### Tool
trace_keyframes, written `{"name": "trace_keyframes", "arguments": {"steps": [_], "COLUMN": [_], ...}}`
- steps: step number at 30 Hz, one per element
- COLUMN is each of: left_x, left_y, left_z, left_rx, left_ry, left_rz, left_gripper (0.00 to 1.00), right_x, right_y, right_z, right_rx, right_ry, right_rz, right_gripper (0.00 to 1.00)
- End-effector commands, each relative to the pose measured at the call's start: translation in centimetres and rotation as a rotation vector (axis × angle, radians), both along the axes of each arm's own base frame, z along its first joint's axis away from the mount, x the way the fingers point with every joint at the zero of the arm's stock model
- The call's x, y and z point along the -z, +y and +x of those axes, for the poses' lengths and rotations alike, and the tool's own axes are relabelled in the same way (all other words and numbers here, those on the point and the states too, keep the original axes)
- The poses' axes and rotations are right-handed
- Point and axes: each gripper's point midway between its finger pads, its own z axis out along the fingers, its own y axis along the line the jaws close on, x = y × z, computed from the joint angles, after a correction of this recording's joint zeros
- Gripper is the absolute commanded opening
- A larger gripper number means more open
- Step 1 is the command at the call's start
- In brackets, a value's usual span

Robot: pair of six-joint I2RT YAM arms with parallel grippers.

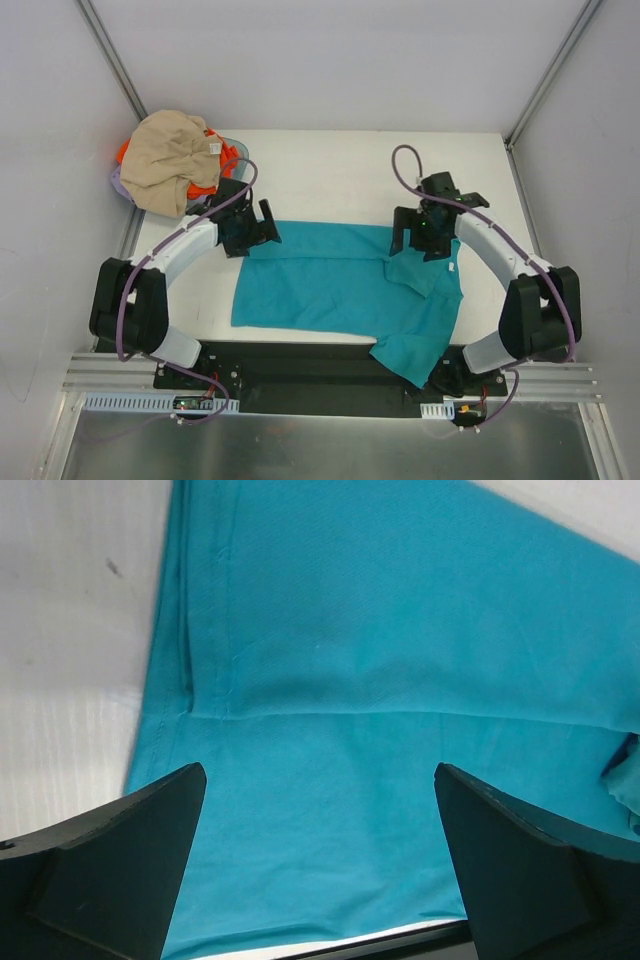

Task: Fold and stack the t-shirts
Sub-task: Fold the flattened tshirt in 1/3 of the way

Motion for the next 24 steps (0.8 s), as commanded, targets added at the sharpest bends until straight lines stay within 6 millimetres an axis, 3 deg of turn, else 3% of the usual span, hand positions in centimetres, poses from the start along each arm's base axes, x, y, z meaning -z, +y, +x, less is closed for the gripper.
{"name": "trace_keyframes", "arguments": {"steps": [1, 5, 7, 13, 18, 22, 24], "left_x": [-0.2, 0.2, 1.5, 4.2, 6.2, 7.3, 7.6], "left_y": [-1.4, -2.6, -2.8, -3.1, -2.0, -1.1, -1.2], "left_z": [1.8, 3.7, 4.2, 5.7, 7.3, 8.7, 9.5], "left_rx": [0.046, 0.060, 0.066, 0.074, 0.037, 0.009, 0.013], "left_ry": [0.001, 0.011, 0.039, 0.093, 0.132, 0.153, 0.159], "left_rz": [-0.008, -0.034, -0.031, -0.004, 0.006, 0.001, -0.009], "left_gripper": [0.99, 0.99, 0.99, 0.99, 0.99, 0.99, 0.99], "right_x": [0.8, 3.1, 3.6, 7.8, 8.5, 8.4, 8.4], "right_y": [-2.5, -3.6, -4.0, -5.7, -6.8, -7.8, -7.9], "right_z": [2.6, 4.4, 5.6, 7.2, 8.7, 12.0, 12.7], "right_rx": [0.148, 0.195, 0.211, 0.280, 0.275, 0.272, 0.266], "right_ry": [-0.018, 0.041, 0.049, 0.171, 0.200, 0.194, 0.209], "right_rz": [0.106, 0.125, 0.132, 0.118, 0.087, 0.082, 0.077], "right_gripper": [0.97, 0.97, 0.97, 0.97, 0.97, 0.96, 0.96]}}
